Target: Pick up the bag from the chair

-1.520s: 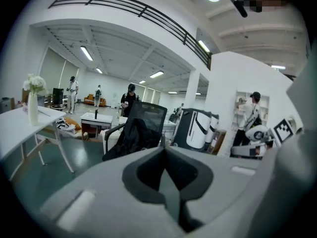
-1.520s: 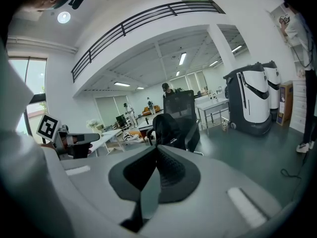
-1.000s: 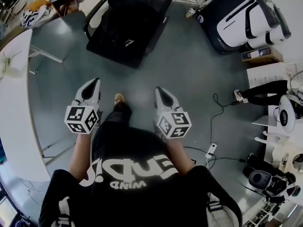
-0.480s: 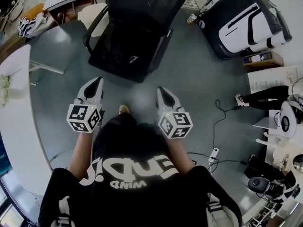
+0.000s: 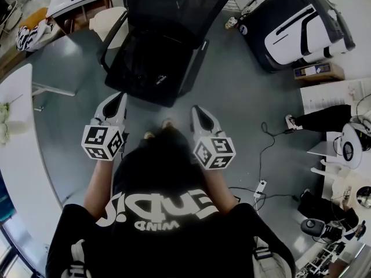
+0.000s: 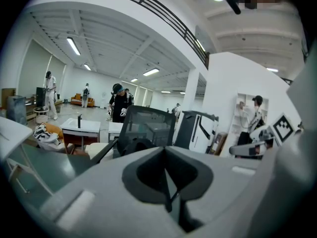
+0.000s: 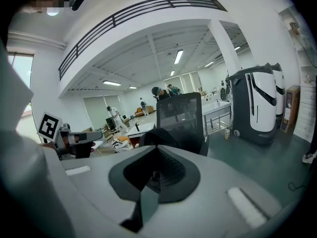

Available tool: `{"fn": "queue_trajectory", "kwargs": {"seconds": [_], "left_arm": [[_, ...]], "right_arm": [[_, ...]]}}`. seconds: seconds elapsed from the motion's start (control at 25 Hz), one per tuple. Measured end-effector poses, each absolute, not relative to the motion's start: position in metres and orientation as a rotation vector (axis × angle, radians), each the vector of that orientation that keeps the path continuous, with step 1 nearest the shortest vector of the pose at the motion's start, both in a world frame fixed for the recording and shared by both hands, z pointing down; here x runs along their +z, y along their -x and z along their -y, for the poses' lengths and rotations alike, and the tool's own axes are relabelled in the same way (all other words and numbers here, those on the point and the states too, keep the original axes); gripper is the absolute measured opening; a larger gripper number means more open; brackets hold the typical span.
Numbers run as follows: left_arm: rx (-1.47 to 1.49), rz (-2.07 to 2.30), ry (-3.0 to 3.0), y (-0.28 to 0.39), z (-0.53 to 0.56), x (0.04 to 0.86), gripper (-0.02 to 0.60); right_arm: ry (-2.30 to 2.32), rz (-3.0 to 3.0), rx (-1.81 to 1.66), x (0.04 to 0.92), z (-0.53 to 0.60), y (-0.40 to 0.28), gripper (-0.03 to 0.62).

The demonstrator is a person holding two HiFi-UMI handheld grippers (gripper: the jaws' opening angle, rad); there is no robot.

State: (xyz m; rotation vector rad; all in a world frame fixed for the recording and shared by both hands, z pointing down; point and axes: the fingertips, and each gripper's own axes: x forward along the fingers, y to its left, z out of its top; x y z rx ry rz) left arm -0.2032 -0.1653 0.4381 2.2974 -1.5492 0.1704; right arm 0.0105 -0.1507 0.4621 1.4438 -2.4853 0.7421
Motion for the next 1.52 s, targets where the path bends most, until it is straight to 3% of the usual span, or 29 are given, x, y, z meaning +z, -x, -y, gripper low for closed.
{"fn": "queue_trajectory", "kwargs": {"seconds": [0.36, 0.56, 0.88, 1.08, 1.52], "left_arm": [[0.163, 1.588, -2.291, 0.201, 0.212, 0.438, 0.007], [0.176, 1.588, -2.268, 0.202, 0.236, 0.446, 0.086], [0.205, 1.632, -2.18, 0.212, 0.274, 0.469, 0.351], [0.259, 1.617, -2.153, 0.215, 0.306, 0.492, 0.471], [0.46, 1.588, -2.117, 0.216, 0.395, 0.556, 0.492]], "right_arm": [[-1.392, 2.52, 0.746, 0.466, 0.2, -0.007, 0.0], [-1.38, 2.549, 0.733, 0.461, 0.235, -0.005, 0.0], [-1.348, 2.552, 0.754, 0.466, 0.267, 0.0, 0.0], [-1.347, 2.538, 0.759, 0.469, 0.282, -0.003, 0.0], [-1.382, 2.489, 0.787, 0.479, 0.316, -0.025, 0.0]]}}
